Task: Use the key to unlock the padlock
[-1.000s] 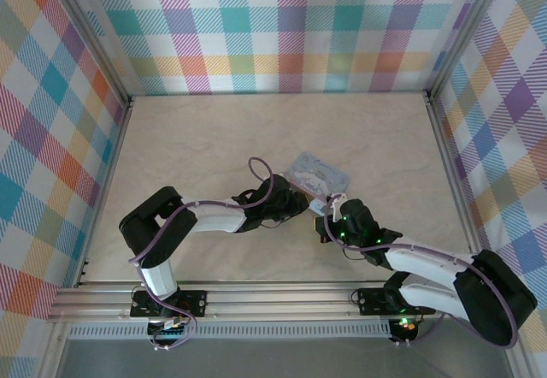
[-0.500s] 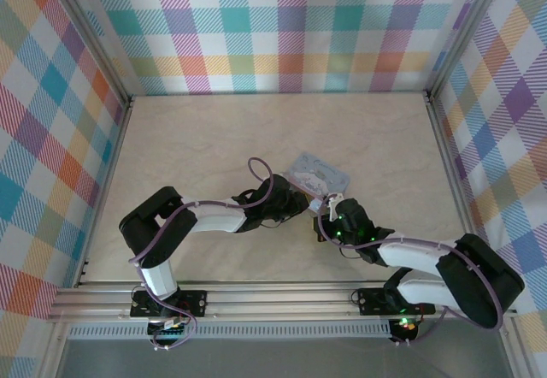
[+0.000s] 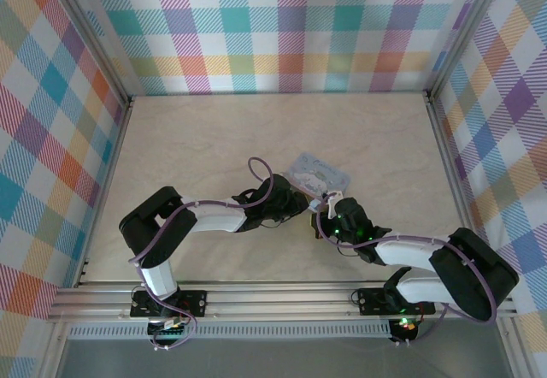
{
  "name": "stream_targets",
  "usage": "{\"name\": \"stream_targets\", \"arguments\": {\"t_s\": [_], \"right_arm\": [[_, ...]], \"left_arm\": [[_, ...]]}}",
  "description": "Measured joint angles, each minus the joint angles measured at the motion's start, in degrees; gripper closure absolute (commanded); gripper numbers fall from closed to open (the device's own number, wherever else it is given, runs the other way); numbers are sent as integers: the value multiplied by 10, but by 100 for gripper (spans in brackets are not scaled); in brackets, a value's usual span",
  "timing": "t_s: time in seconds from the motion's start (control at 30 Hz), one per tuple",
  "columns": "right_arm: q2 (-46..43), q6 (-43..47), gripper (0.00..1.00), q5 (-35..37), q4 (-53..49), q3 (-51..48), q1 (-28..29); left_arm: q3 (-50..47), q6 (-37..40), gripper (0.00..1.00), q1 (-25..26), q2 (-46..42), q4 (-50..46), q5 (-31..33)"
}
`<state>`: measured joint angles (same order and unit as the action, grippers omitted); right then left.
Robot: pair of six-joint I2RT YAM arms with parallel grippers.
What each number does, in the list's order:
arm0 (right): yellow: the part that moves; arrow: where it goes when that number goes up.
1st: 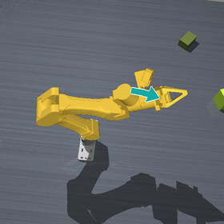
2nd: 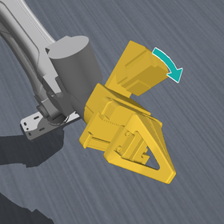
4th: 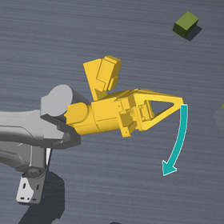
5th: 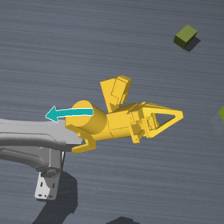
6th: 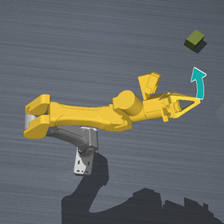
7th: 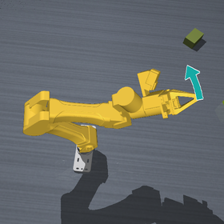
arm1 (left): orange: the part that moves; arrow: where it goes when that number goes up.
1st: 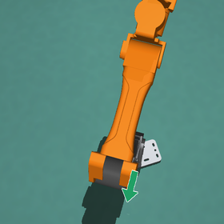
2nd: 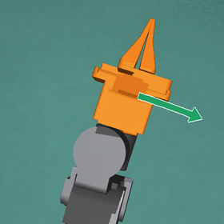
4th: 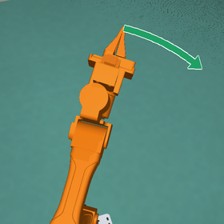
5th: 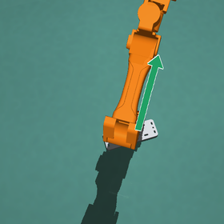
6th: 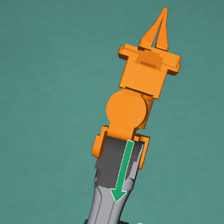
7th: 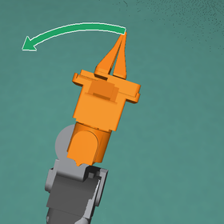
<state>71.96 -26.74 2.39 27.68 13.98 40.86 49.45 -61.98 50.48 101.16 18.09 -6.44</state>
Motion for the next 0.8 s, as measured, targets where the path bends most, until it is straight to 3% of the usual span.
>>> {"name": "stream_targets", "arguments": {"t_s": [0.8], "right_arm": [[15, -11, 100, 2, 28, -1, 0]], "left_arm": [[0, 0, 72, 0, 0, 0, 1]]}}
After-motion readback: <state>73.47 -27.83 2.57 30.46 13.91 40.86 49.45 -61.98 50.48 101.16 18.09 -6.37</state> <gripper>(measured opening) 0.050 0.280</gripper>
